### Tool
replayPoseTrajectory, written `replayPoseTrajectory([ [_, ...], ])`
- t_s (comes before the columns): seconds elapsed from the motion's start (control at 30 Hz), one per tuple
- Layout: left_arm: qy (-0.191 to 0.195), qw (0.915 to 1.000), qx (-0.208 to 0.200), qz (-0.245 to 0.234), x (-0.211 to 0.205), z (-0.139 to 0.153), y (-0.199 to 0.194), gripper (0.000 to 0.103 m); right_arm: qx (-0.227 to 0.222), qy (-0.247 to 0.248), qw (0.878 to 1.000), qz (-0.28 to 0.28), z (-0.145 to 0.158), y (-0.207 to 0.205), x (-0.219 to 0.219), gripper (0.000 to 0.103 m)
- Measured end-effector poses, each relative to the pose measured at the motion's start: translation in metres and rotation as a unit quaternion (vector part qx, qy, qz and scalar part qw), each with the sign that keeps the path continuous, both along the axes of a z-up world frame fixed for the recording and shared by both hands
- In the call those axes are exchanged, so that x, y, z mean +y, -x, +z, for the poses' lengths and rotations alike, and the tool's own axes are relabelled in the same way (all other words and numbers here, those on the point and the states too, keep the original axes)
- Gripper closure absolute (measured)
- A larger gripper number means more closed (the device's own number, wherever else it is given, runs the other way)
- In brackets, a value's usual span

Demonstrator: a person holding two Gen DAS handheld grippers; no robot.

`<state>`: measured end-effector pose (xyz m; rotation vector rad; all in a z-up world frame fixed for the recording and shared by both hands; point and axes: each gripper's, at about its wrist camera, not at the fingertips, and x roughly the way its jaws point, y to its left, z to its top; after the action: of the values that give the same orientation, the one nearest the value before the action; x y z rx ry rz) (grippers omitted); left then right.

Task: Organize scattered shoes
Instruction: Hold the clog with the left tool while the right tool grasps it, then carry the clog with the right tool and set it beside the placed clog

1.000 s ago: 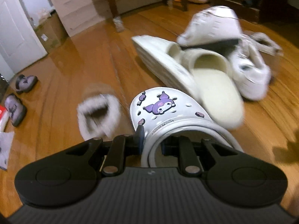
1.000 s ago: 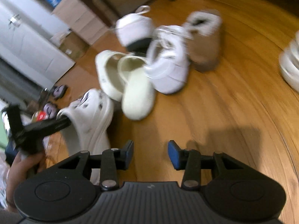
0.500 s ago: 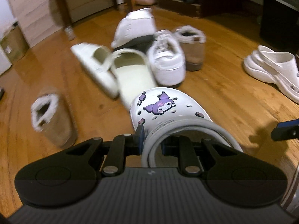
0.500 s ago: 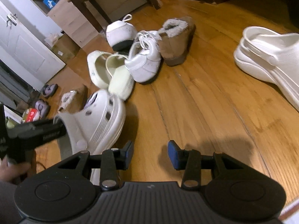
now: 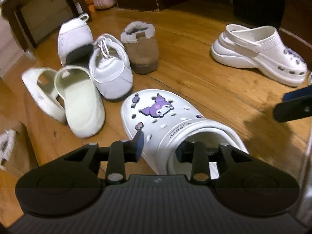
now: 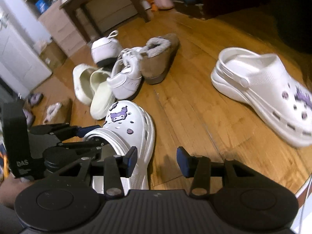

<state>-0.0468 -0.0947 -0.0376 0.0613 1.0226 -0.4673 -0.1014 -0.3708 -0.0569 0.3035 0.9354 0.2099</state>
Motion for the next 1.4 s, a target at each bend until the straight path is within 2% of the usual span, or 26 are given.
replayPoseTrajectory([
  [0.03,0.011,0.9999,0.011,-0.001,0.004,0.001,0.001,0.053,-0.001,0.011,1.0,0.017,0.004,-0.002,0.004,0.057],
  [0.07,0.021,0.9995,0.022,-0.002,0.007,0.002,0.002,0.044,-0.001,0.023,0.999,0.034,0.007,-0.004,0.009,0.056],
  [0.13,0.042,0.9981,0.043,-0.004,0.015,0.003,0.004,0.033,-0.002,0.07,0.993,0.096,0.018,-0.01,0.029,0.055],
  [0.2,0.064,0.9958,0.065,-0.006,0.022,0.005,0.006,0.022,-0.01,0.123,0.979,0.162,0.028,-0.012,0.054,0.051],
  [0.23,0.074,0.9943,0.076,-0.007,0.026,0.005,0.008,0.022,-0.015,0.147,0.971,0.189,0.032,-0.013,0.067,0.048],
  [0.3,0.094,0.9904,0.101,-0.003,0.036,0.004,0.01,0.022,-0.029,0.2,0.946,0.252,0.039,-0.013,0.096,0.048],
  [0.4,0.112,0.9851,0.13,0.016,0.049,-0.006,0.012,0.022,-0.051,0.286,0.894,0.341,0.029,-0.015,0.143,0.049],
  [0.5,0.112,0.9805,0.157,0.039,0.059,-0.018,0.015,0.022,-0.065,0.348,0.855,0.38,0.006,-0.021,0.17,0.052],
  [0.53,0.107,0.9796,0.164,0.046,0.061,-0.022,0.016,0.022,-0.067,0.367,0.845,0.384,-0.004,-0.026,0.176,0.054],
  [0.6,0.084,0.9833,0.153,0.051,0.061,-0.024,0.019,0.022,-0.071,0.404,0.825,0.389,-0.022,-0.035,0.185,0.059],
  [0.67,0.051,0.9896,0.125,0.049,0.059,-0.022,0.023,0.022,-0.087,0.429,0.816,0.378,-0.039,-0.043,0.186,0.062],
  [0.7,0.03,0.9925,0.108,0.05,0.057,-0.02,0.025,0.022,-0.093,0.438,0.815,0.369,-0.047,-0.048,0.186,0.071],
  [0.73,0.014,0.9938,0.098,0.052,0.057,-0.018,0.026,0.022,-0.091,0.431,0.829,0.344,-0.055,-0.056,0.184,0.076],
  [0.77,0.011,0.9939,0.095,0.054,0.057,-0.016,0.027,0.022,-0.09,0.424,0.842,0.321,-0.062,-0.063,0.181,0.077],
  [0.9,0.008,0.9936,0.091,0.066,0.062,-0.013,0.027,0.022,-0.087,0.372,0.891,0.245,-0.056,-0.068,0.162,0.079],
  [1.07,-0.008,0.9942,0.077,0.075,0.064,-0.011,0.026,0.022,-0.064,0.331,0.931,0.139,-0.041,-0.071,0.138,0.085],
  [1.13,-0.028,0.9954,0.055,0.074,0.061,-0.006,0.028,0.022,-0.034,0.296,0.953,0.056,-0.029,-0.072,0.116,0.085],
  [1.17,-0.035,0.9957,0.047,0.072,0.06,-0.004,0.028,0.022,-0.02,0.285,0.958,0.023,-0.023,-0.072,0.107,0.085],
  [1.2,-0.038,0.9959,0.04,0.072,0.06,-0.001,0.029,0.022,0.015,0.266,0.963,-0.043,-0.012,-0.069,0.088,0.085],
  [1.27,-0.041,0.9961,0.027,0.073,0.06,0.005,0.029,0.022,0.062,0.239,0.965,-0.093,-0.003,-0.066,0.069,0.08],
  [1.3,-0.043,0.9961,0.024,0.074,0.061,0.007,0.028,0.022,0.104,0.202,0.966,-0.127,0.002,-0.061,0.05,0.077],
  [1.4,-0.044,0.9961,0.019,0.075,0.061,0.009,0.027,0.022,0.172,0.114,0.965,-0.164,0.005,-0.045,0.012,0.077],
])
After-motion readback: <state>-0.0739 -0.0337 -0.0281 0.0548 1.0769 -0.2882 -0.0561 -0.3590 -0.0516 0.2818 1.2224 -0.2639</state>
